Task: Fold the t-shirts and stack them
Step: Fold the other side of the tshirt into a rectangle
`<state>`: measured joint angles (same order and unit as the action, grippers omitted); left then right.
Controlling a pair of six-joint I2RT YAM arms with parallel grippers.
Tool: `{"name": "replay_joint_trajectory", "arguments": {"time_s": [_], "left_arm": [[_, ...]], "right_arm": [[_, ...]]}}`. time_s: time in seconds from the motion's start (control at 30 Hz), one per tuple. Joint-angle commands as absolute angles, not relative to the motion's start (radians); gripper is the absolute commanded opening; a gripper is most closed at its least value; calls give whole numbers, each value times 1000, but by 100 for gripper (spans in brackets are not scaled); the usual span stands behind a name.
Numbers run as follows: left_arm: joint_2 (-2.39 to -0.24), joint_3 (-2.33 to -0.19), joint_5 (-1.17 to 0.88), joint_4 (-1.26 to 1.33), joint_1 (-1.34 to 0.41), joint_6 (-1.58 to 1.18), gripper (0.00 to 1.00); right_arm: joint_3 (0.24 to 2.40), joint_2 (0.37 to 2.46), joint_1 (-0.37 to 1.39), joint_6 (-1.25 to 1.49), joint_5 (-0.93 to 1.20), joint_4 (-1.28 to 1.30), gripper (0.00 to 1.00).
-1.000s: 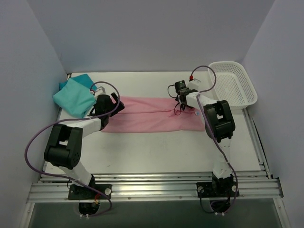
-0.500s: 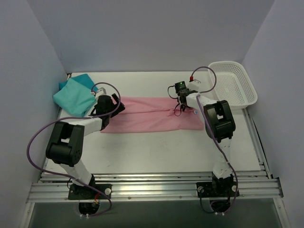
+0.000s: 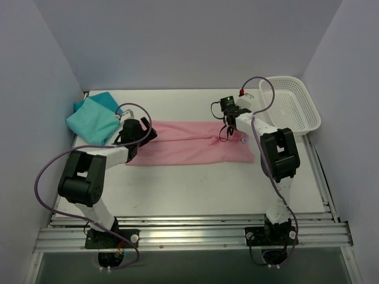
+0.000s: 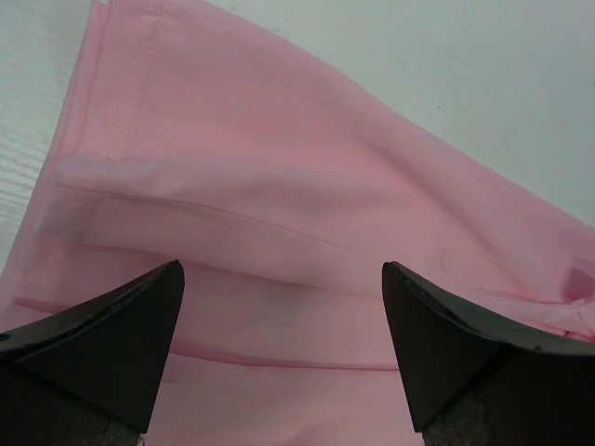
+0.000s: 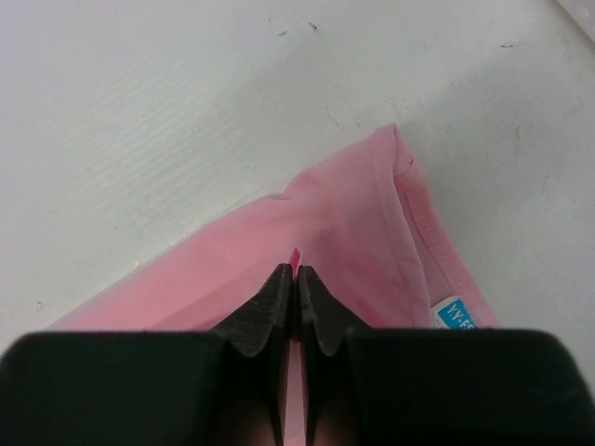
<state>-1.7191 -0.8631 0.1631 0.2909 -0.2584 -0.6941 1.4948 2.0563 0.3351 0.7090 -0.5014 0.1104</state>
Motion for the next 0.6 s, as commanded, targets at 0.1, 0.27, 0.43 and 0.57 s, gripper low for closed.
{"name": "replay_joint_trajectory", "arguments": {"time_s": [0.1, 0.27, 0.43, 0.57], "left_arm": [[-1717, -881, 164, 322, -270, -681, 96], [-1712, -879, 167, 322, -273, -683, 96], [-1717, -881, 169, 325, -281, -686, 96], [-1717, -885, 160, 325, -284, -690, 96]], "right_arm": [[1483, 2003, 341, 709, -531, 141, 0], [1451, 1974, 344, 715, -514, 141, 0], [1349, 1890, 402, 733, -515, 135, 0], [1273, 1783, 474, 745, -564, 172, 0]]}}
